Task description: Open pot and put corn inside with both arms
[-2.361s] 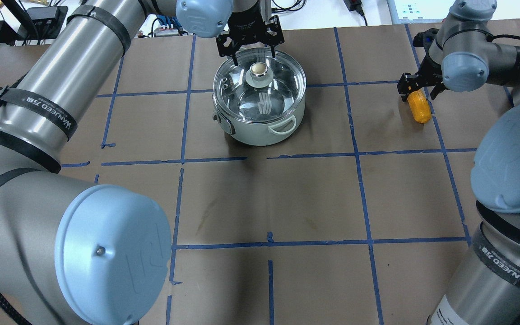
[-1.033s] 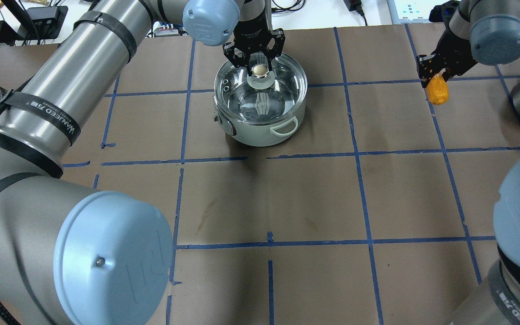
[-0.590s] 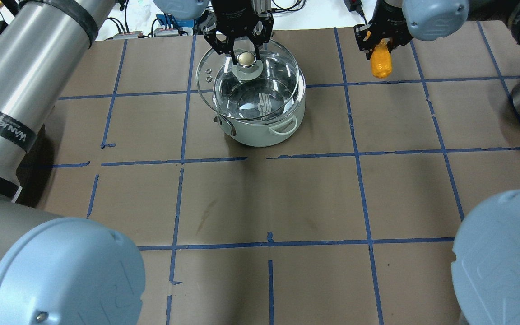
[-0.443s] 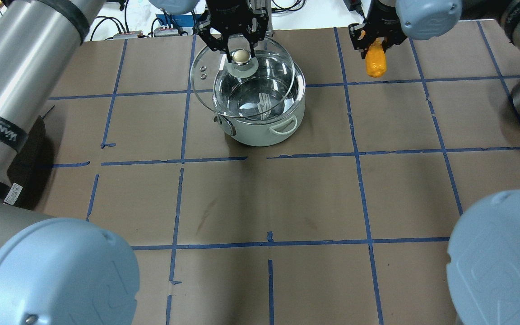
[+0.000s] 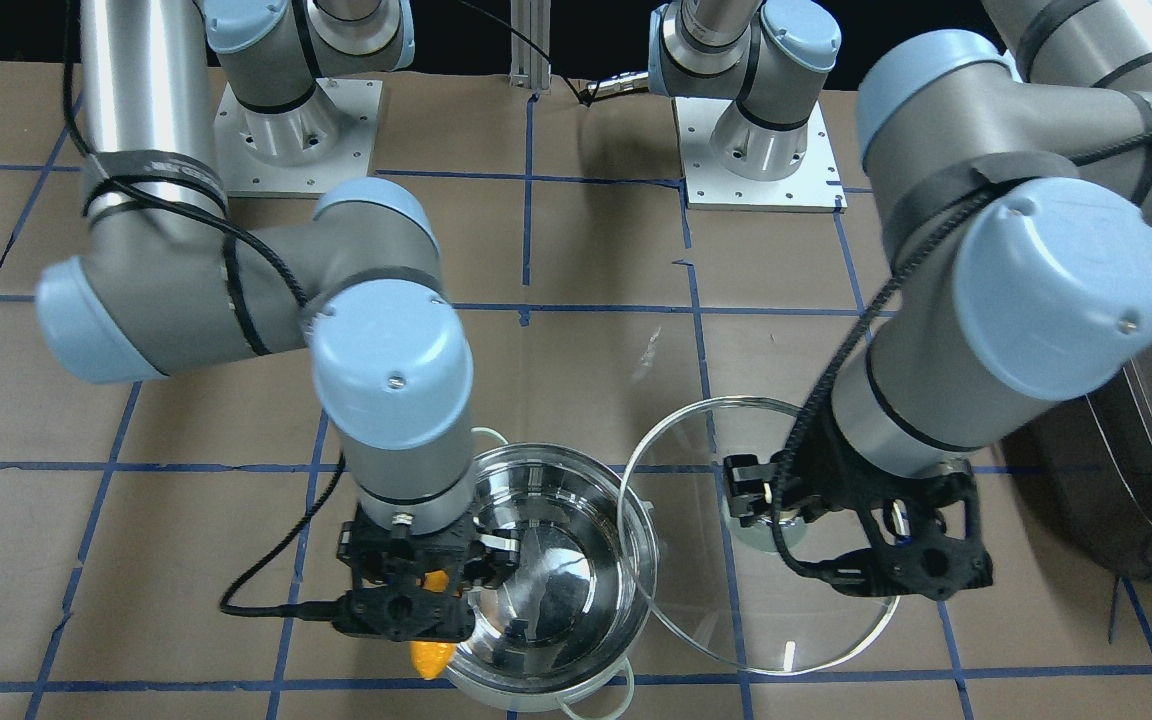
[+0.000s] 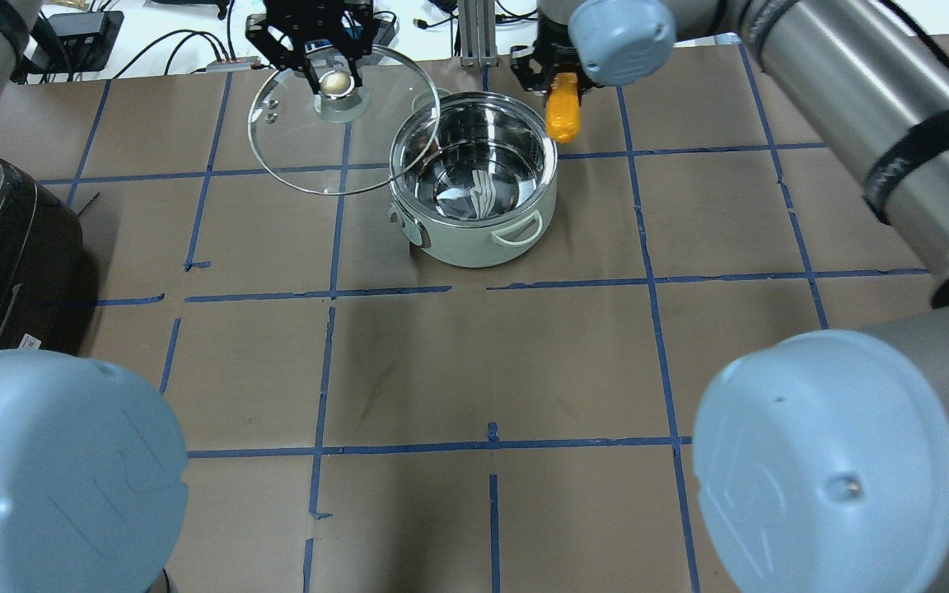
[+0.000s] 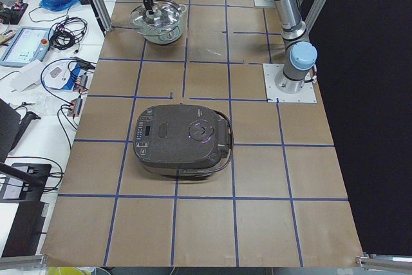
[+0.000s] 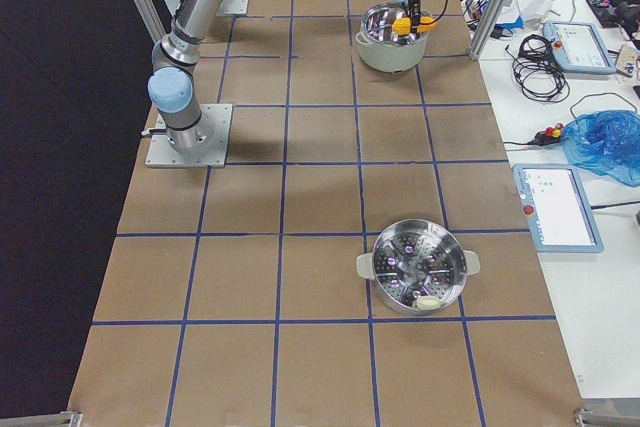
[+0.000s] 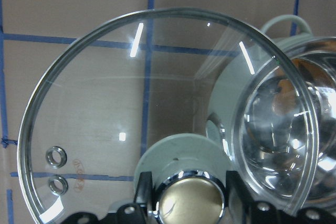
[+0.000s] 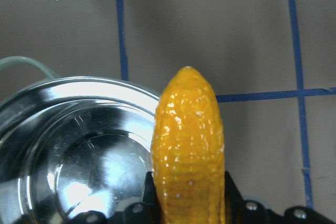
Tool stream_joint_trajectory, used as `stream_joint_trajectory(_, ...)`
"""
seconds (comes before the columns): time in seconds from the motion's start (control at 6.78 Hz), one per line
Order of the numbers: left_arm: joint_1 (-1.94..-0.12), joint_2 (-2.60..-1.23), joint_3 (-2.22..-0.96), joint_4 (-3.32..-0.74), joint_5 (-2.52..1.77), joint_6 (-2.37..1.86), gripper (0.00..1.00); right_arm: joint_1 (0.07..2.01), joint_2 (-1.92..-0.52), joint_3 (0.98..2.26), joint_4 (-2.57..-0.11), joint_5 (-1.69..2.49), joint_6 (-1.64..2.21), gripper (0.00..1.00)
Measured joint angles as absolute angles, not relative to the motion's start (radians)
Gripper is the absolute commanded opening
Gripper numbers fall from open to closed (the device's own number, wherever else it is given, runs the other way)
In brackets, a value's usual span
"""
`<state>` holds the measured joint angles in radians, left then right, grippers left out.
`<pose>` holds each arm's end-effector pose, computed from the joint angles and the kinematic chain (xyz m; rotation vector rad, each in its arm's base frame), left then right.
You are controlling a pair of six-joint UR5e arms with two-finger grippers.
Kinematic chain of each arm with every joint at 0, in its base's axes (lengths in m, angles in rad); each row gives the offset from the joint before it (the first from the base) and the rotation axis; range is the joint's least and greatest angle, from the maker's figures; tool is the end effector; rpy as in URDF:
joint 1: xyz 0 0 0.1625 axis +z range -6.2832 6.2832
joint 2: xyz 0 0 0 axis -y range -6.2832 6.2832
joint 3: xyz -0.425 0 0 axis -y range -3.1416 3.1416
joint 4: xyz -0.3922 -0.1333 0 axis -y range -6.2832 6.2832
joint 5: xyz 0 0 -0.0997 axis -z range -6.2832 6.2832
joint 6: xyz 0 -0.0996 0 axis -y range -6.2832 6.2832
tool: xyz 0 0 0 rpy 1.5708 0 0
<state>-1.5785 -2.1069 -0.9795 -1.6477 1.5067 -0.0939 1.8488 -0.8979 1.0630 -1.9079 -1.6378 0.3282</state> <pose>-0.1451 -0.7051 0.4480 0.1337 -3.0755 -0.0384 0.3323 -0.7028 0.3496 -0.0872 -3.1147 0.2876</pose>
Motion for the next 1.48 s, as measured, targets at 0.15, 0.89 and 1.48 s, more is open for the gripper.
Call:
stream_joint_trajectory(0.15, -1.533, -2.11, -0.994, -1.646, 1.507, -0.045, 0.01, 1.881, -0.861, 1.04, -1.909, -1.632, 0.358, 0.09)
stream_joint_trajectory(0.89, -1.386, -2.168, -1.189, -1.447, 1.507, 0.155, 0.01, 1.919, -0.798, 1.073, -1.928, -1.63, 0.268, 1.0)
stream_joint_trajectory(1.48, -1.379, -2.213, -1.263, -1.344, 1.507, 0.152, 0.34, 1.919, -0.884, 1.084, -1.876, -1.639, 0.231, 1.0)
